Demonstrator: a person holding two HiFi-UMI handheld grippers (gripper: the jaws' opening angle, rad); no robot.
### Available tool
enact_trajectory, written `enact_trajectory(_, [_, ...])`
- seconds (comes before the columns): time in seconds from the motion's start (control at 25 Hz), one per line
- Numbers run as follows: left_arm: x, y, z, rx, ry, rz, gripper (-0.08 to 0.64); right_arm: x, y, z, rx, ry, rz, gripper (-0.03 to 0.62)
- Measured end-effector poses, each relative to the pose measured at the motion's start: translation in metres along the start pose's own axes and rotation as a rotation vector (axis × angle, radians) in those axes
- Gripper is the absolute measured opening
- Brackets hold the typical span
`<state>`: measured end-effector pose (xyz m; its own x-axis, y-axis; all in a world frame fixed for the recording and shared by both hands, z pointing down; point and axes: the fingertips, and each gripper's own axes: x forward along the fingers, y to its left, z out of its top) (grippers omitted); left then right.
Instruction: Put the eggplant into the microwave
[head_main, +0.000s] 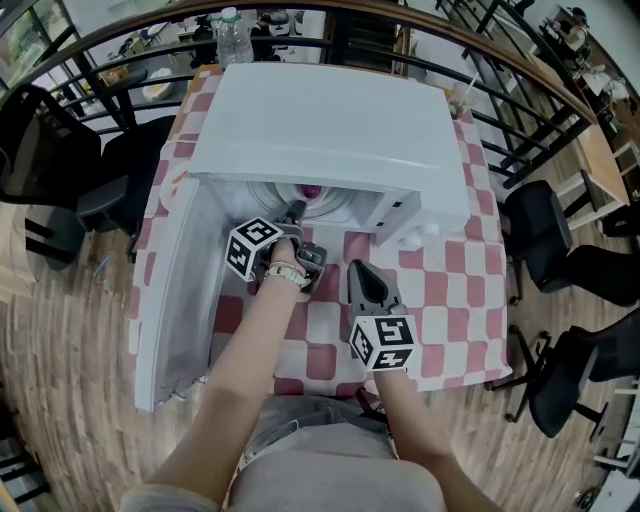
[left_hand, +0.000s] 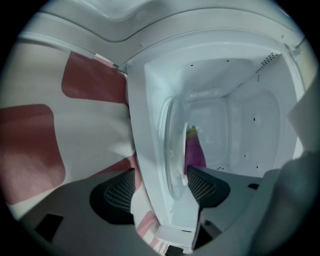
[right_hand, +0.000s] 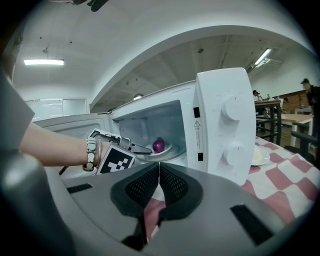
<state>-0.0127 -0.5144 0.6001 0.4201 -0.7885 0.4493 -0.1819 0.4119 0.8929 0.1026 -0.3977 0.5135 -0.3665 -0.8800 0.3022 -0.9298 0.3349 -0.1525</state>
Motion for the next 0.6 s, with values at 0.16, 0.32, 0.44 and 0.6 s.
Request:
enact_trajectory(0.16, [-0.008, -0.010, -0.005, 0.057, 0.007, -0.037, 0.335, -0.006, -0.003, 0.000, -0.002, 0.001, -0.005, 0.025])
enact_trajectory(0.32, [-0.024, -0.022, -0.010, 0.084, -0.002, -0.090, 0.344, -0.015, -0.001, 0.004, -0.011, 0.001, 0.006, 0.025])
enact_trajectory(0.44, [-0.040, -0.029, -0.015, 0.100, -0.007, -0.129, 0.332, -0.020, 0.003, 0.009, -0.016, -0.003, 0.021, 0.025])
enact_trajectory(0.6, [-0.060, -0.038, -0.025, 0.089, 0.002, -0.182, 0.213, -0.027, 0.008, 0.016, -0.023, -0.008, 0.040, 0.025])
